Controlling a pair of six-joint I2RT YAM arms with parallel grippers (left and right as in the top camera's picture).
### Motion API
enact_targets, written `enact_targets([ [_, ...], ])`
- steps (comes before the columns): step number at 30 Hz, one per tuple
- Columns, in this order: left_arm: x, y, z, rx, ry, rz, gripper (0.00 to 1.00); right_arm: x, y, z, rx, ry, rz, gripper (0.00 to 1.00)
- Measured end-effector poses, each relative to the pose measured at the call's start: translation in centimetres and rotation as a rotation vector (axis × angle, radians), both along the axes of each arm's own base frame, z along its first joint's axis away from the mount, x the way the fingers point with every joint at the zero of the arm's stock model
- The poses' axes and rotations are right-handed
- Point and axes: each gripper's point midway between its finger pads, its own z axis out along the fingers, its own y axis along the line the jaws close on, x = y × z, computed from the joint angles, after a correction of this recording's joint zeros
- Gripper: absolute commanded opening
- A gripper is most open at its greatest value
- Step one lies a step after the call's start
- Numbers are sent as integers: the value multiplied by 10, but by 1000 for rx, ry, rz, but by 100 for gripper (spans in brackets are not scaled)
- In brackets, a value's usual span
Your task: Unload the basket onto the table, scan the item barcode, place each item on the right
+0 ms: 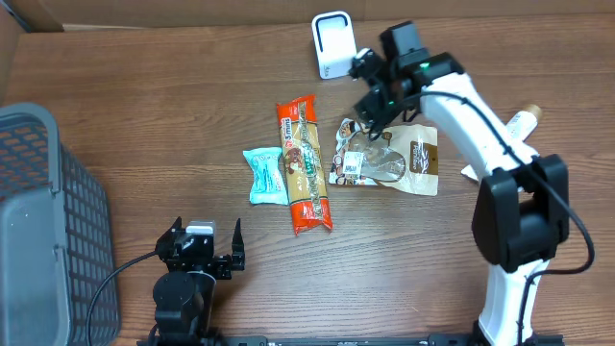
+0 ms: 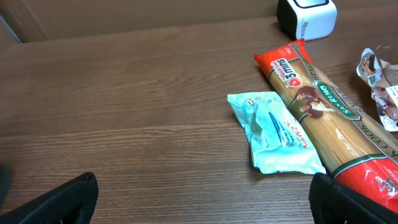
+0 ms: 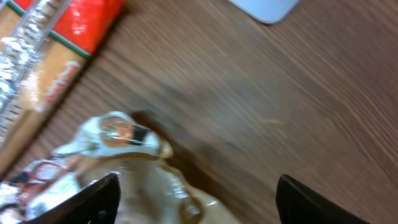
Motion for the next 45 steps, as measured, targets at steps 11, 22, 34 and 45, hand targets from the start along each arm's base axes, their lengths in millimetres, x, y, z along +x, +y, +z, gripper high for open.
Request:
enact_targets([
  [11, 0, 0, 0, 0, 0, 0, 100, 11, -75, -61, 129, 172, -106, 80],
  [22, 0, 0, 0, 0, 0, 0, 100, -73, -70, -78, 155, 573, -140, 81],
  [34, 0, 0, 0, 0, 0, 0, 100, -99, -48, -63, 283, 724, -171, 89],
  [45, 0, 0, 0, 0, 0, 0, 99, -70, -22, -74, 375, 587, -152, 88],
])
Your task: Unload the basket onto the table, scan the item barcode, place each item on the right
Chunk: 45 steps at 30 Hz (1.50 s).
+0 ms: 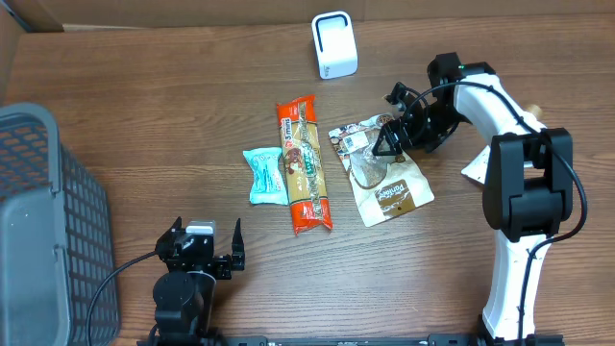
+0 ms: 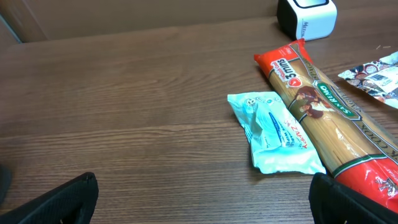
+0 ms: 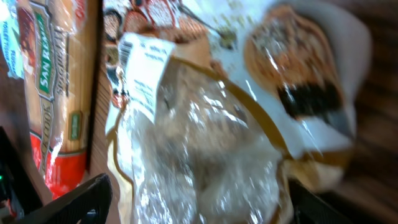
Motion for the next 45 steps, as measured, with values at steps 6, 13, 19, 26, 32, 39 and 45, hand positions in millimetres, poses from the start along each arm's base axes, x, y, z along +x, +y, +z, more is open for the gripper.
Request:
enact_targets([
  [6, 0, 0, 0, 0, 0, 0, 100, -4, 15, -1, 84, -30, -9, 78],
  [13, 0, 0, 0, 0, 0, 0, 99, -20, 41, -10, 202, -53, 2, 58],
  [19, 0, 0, 0, 0, 0, 0, 100, -38, 60, -10, 264, -1, 11, 57],
  [26, 0, 0, 0, 0, 0, 0, 99, -37, 61, -6, 279, 26, -12, 70],
  [32, 0, 0, 0, 0, 0, 0, 100, -27, 58, -1, 280, -8, -1, 79],
  [39, 0, 0, 0, 0, 0, 0, 100, -21, 60, -2, 292, -125, 97, 76],
  [45, 0, 0, 0, 0, 0, 0, 100, -13, 65, -5, 267, -215, 153, 76],
])
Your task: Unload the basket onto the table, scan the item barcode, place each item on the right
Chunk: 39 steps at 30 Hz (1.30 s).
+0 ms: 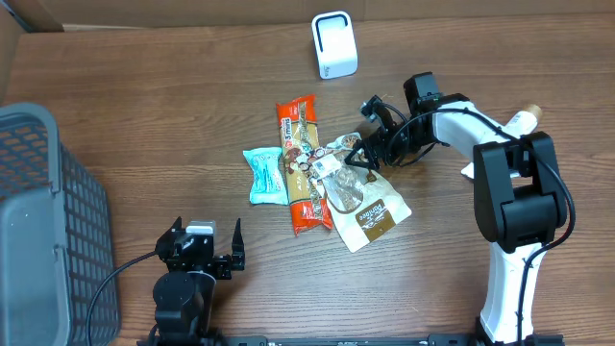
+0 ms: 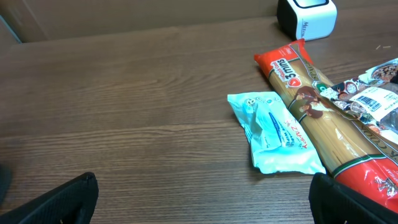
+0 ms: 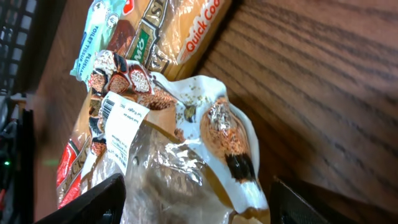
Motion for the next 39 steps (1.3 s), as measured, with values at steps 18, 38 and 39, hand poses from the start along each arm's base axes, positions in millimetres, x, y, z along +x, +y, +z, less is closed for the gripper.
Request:
enact_targets([
  [18, 0, 0, 0, 0, 0, 0, 100, -42, 16, 1, 95, 117, 80, 63],
  [38, 0, 0, 0, 0, 0, 0, 100, -88, 3, -2, -77, 510, 13, 4],
  [39, 0, 0, 0, 0, 0, 0, 100, -86, 0, 0, -95, 520, 4, 4],
])
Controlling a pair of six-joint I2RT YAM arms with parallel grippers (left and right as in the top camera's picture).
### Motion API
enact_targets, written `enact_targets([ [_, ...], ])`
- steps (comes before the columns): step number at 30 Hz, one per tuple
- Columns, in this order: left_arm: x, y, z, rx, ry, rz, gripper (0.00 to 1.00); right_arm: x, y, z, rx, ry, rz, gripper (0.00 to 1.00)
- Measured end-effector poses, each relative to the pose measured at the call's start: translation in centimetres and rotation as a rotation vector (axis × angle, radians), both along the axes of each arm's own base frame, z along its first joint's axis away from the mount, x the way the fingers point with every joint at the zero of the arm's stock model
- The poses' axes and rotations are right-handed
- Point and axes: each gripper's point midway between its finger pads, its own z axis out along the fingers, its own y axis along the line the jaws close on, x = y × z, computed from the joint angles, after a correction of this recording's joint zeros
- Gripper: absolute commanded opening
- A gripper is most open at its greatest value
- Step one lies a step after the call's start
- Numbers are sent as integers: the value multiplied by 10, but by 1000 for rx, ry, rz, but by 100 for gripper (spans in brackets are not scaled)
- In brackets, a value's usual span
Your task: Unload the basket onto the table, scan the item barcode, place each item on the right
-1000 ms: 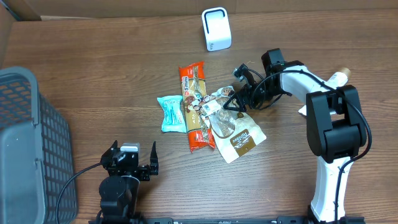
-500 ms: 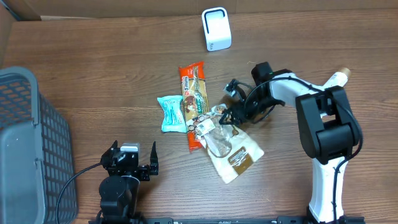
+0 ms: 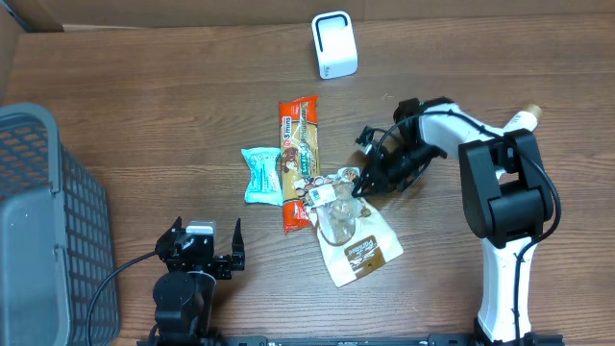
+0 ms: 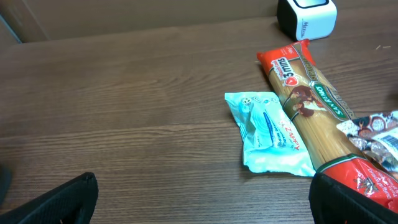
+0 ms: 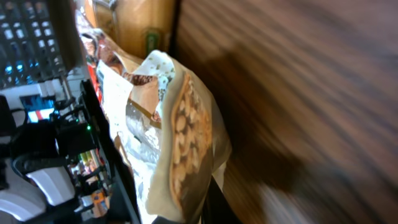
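Note:
The brown-and-white snack pouch (image 3: 352, 240) lies tilted in front of the red pasta pack (image 3: 298, 159), with its label end raised. My right gripper (image 3: 365, 183) is low at that upper end and shut on the pouch's edge (image 5: 177, 130); one dark finger shows beneath it, gripper (image 5: 186, 208). The white scanner (image 3: 333, 45) stands at the back of the table. The pasta pack (image 4: 311, 99) and a teal tissue pack (image 4: 270, 130) lie ahead of my left gripper (image 4: 202, 205), which rests open near the front edge, gripper (image 3: 202, 252).
A grey mesh basket (image 3: 38, 211) fills the left side. A pale bottle (image 3: 524, 120) and a white scrap (image 3: 471, 171) lie by the right arm. A cardboard wall runs along the back.
The right gripper was open around the pouch's end and is now shut on it, lower and nearer the front. The pouch has shifted frontward; the pasta and tissue packs have shifted slightly.
The right gripper was open by the scanner, above the pouch lying right of the pasta. Then it was open at the pouch, which had turned. Then the pouch overlapped the pasta pack. Now the gripper is shut on it, further front.

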Motion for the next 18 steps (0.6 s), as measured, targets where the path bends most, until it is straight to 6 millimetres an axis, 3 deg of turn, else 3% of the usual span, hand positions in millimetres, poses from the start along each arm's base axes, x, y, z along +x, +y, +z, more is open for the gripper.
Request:
enact_targets([
  [9, 0, 0, 0, 0, 0, 0, 99, 37, -11, 47, -70, -54, -51, 4],
  [12, 0, 0, 0, 0, 0, 0, 100, 45, -11, 84, -64, -149, -67, 4],
  [14, 0, 0, 0, 0, 0, 0, 99, 46, -11, 119, -45, -233, -83, 4],
  [18, 0, 0, 0, 0, 0, 0, 100, 40, -12, 162, -22, -317, -97, 4],
])
